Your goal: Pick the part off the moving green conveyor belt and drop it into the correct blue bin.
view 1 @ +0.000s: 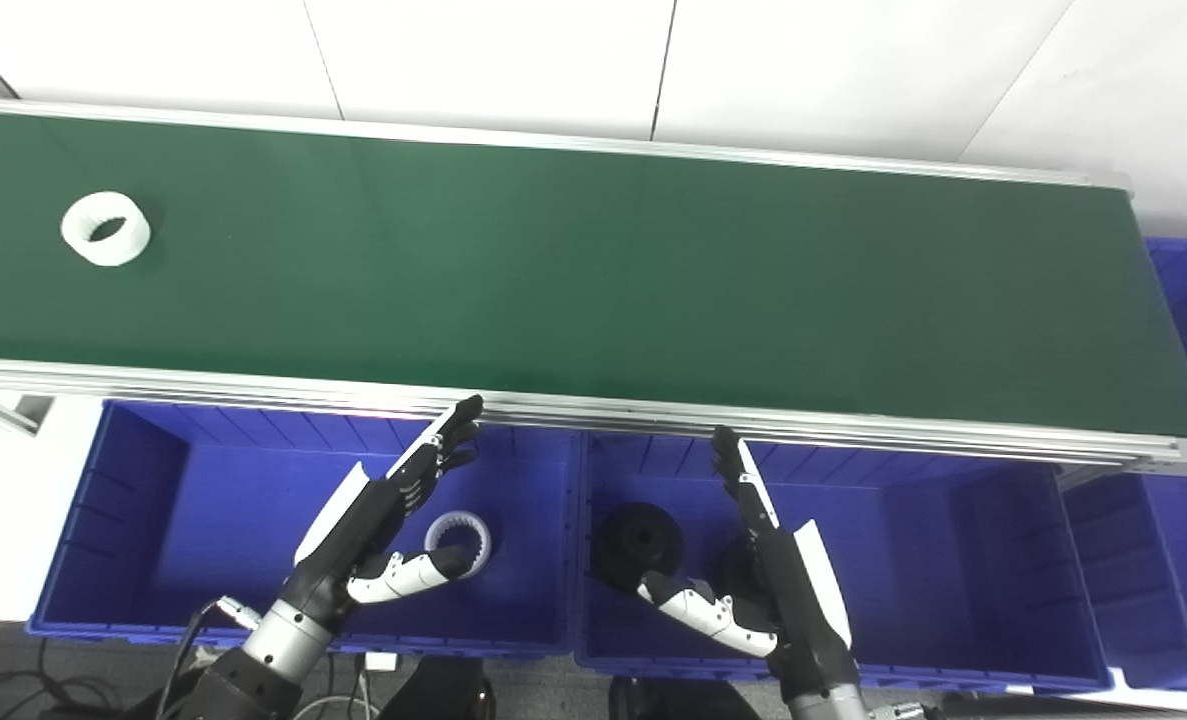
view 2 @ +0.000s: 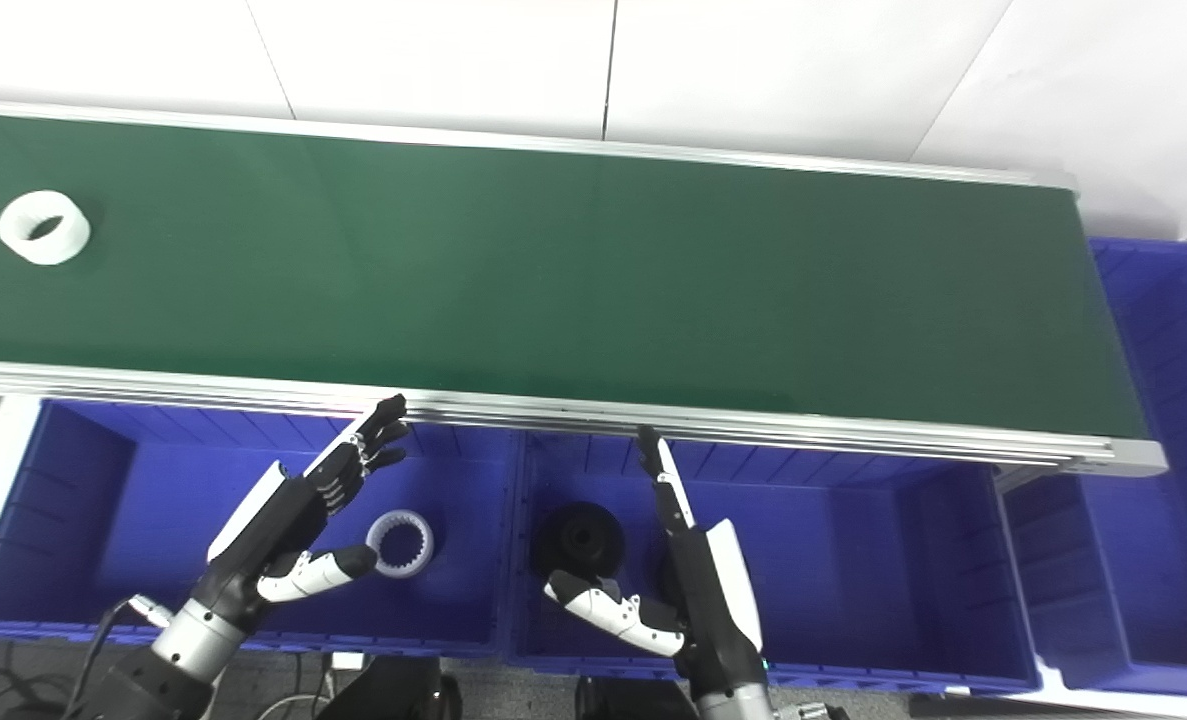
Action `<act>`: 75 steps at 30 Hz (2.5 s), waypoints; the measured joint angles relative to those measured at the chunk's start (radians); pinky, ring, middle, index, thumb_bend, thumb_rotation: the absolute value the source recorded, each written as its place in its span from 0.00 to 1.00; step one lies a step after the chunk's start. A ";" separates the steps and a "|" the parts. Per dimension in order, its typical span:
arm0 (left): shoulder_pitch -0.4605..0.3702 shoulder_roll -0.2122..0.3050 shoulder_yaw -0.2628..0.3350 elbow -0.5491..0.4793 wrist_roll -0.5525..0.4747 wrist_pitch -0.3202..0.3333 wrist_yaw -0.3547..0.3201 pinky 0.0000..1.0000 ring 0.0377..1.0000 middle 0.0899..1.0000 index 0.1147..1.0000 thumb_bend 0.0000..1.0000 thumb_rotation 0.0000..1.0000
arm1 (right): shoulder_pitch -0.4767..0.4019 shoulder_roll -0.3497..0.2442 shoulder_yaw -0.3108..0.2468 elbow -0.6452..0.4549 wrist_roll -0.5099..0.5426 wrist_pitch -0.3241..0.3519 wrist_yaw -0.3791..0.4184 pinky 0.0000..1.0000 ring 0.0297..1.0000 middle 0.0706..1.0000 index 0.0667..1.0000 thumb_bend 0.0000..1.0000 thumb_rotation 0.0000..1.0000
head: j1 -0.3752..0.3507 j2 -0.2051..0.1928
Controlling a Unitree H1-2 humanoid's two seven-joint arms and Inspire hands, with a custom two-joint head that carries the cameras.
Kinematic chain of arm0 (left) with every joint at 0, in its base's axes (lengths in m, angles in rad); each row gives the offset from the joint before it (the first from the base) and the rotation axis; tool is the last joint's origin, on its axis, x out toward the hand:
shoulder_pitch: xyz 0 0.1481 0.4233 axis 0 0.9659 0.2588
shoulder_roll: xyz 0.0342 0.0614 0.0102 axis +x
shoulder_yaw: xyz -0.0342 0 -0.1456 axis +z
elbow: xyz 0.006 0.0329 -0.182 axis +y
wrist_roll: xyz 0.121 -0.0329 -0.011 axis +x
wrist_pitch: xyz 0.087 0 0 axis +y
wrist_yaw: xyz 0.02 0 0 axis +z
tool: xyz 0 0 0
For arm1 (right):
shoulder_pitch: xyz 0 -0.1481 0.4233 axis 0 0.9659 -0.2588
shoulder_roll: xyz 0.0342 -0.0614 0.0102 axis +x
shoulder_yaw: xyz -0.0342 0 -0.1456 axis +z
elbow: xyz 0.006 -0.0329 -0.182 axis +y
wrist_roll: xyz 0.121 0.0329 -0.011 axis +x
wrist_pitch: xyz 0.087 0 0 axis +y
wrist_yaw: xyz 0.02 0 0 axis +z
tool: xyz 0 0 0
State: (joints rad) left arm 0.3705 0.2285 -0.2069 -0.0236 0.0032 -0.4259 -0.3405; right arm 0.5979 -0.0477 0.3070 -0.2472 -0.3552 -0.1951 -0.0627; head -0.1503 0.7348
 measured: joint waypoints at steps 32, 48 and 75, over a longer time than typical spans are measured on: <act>-0.005 -0.010 -0.002 0.045 0.001 -0.002 -0.013 0.95 0.99 1.00 0.96 0.76 0.66 | -0.012 -0.007 -0.010 0.061 0.004 -0.051 -0.005 0.96 0.95 0.97 0.99 0.81 0.50 | 0.026 -0.120; -0.004 -0.010 -0.035 0.058 0.001 -0.002 0.006 0.90 0.96 0.97 0.93 0.75 0.60 | -0.015 -0.023 -0.022 0.086 0.015 -0.083 -0.004 0.95 0.98 1.00 1.00 0.82 0.55 | 0.213 -0.186; -0.035 0.010 -0.114 -0.011 0.029 -0.003 0.182 0.77 0.87 0.91 0.87 0.79 0.60 | -0.039 -0.040 -0.042 0.134 0.056 -0.088 0.001 1.00 1.00 1.00 1.00 0.84 0.54 | 0.285 -0.249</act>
State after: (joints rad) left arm 0.3358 0.2388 -0.3205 -0.0345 0.0321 -0.4291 -0.1588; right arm 0.5587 -0.0880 0.2648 -0.1130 -0.2988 -0.2829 -0.0613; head 0.1350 0.4863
